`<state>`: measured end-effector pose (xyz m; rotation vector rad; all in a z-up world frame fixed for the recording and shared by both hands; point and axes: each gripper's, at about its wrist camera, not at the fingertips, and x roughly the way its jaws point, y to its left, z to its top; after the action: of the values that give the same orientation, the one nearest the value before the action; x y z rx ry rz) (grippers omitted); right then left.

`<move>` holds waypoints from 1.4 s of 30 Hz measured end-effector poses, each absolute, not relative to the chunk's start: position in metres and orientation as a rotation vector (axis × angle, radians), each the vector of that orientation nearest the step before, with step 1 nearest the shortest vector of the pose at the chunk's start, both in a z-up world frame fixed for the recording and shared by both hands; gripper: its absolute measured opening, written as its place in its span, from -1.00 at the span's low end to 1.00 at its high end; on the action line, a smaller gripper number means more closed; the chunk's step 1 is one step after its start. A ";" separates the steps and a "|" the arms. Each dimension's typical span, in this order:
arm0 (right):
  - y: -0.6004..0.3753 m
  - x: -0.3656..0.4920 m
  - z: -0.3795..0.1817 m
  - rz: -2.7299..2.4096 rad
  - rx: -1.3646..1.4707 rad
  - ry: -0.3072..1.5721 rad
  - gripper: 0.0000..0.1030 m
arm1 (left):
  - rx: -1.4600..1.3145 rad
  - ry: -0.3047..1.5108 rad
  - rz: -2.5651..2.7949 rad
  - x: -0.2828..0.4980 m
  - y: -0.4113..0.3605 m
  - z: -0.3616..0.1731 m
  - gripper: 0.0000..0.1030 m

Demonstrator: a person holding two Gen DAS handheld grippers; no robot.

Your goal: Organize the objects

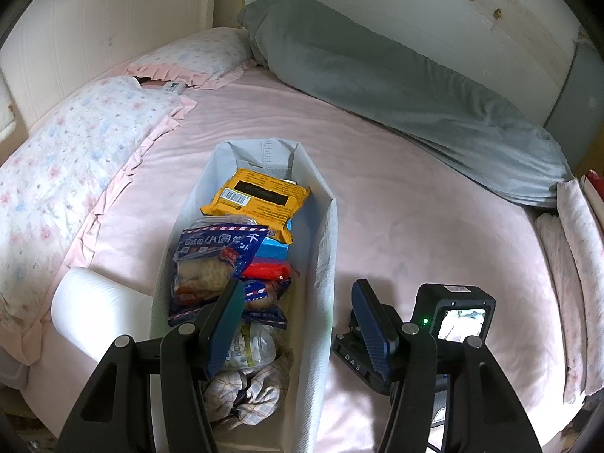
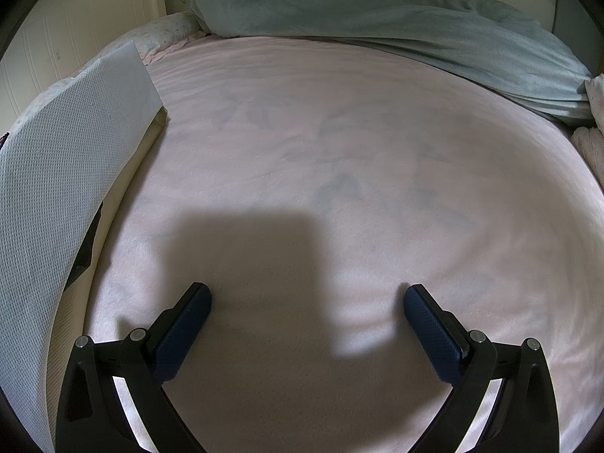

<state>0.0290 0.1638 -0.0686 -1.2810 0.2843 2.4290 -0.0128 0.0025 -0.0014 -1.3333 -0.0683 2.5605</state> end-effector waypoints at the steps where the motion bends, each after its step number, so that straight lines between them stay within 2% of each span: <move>1: 0.165 0.029 -0.069 2.429 -1.281 0.284 0.96 | -1.334 -0.067 2.561 -0.013 0.002 -0.002 0.10; 42: 0.167 0.031 -0.070 2.431 -1.282 0.283 0.96 | -1.358 -0.009 2.539 -0.012 0.002 -0.007 0.10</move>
<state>0.0314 0.1671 -0.0696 -1.2821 0.2831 2.4311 -0.0116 0.0020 -0.0067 -1.3578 -0.0092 2.5391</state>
